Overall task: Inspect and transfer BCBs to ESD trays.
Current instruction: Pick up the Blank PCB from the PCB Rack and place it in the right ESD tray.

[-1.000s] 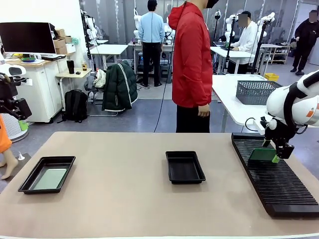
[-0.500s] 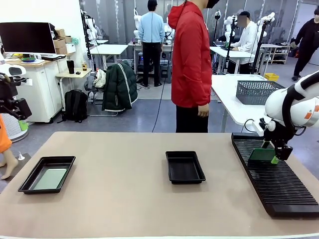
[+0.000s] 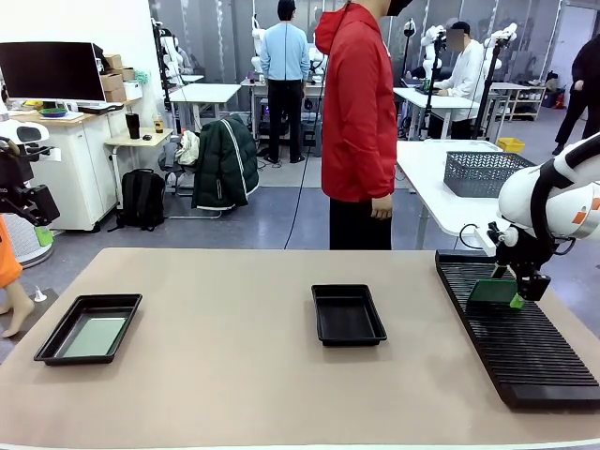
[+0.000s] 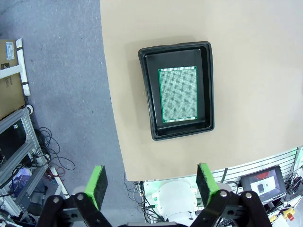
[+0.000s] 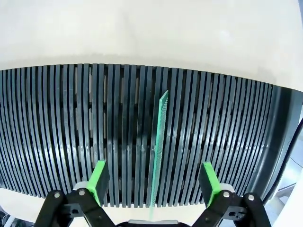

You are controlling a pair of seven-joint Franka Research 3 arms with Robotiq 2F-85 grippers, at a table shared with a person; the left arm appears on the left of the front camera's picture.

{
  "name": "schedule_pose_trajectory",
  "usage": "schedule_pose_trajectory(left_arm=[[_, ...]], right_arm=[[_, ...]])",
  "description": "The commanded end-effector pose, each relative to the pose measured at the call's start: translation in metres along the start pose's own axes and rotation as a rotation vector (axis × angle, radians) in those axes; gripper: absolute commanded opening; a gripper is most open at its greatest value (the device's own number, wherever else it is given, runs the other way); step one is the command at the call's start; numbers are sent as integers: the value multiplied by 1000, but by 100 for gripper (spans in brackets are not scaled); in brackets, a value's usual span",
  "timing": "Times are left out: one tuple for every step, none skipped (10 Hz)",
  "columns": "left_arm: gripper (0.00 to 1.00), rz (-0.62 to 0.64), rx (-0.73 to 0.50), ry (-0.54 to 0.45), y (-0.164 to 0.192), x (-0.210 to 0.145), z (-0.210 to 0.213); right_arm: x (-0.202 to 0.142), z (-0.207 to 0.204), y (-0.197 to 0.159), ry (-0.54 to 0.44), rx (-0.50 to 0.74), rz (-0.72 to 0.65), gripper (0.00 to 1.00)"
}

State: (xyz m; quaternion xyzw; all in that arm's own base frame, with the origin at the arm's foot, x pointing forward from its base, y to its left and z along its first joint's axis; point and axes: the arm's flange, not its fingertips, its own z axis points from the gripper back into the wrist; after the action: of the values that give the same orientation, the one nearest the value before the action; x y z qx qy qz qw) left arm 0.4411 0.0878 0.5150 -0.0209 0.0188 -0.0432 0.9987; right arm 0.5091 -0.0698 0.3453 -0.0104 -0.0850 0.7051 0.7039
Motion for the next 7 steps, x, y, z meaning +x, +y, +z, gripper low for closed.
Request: schedule_pose_trajectory(left_arm=[[100, -1, 0, -4, -1, -1, -2], [100, -1, 0, -4, -1, -1, -2], [100, -1, 0, -4, -1, -1, -2], [100, -1, 0, -4, -1, -1, -2], [100, -1, 0, -4, -1, -1, -2], [100, -1, 0, -4, -1, -1, -2], [100, -1, 0, -4, -1, -1, -2]], right_arm=[[3, 0, 0, 19, -22, -4, 100], [3, 0, 0, 22, -29, -6, 93], [3, 1, 1, 21, -36, -9, 93], [3, 1, 2, 31, -32, -14, 86], [3, 0, 3, 32, -36, -16, 85], [3, 1, 3, 35, -42, -15, 78], [4, 0, 3, 44, -42, -17, 77]])
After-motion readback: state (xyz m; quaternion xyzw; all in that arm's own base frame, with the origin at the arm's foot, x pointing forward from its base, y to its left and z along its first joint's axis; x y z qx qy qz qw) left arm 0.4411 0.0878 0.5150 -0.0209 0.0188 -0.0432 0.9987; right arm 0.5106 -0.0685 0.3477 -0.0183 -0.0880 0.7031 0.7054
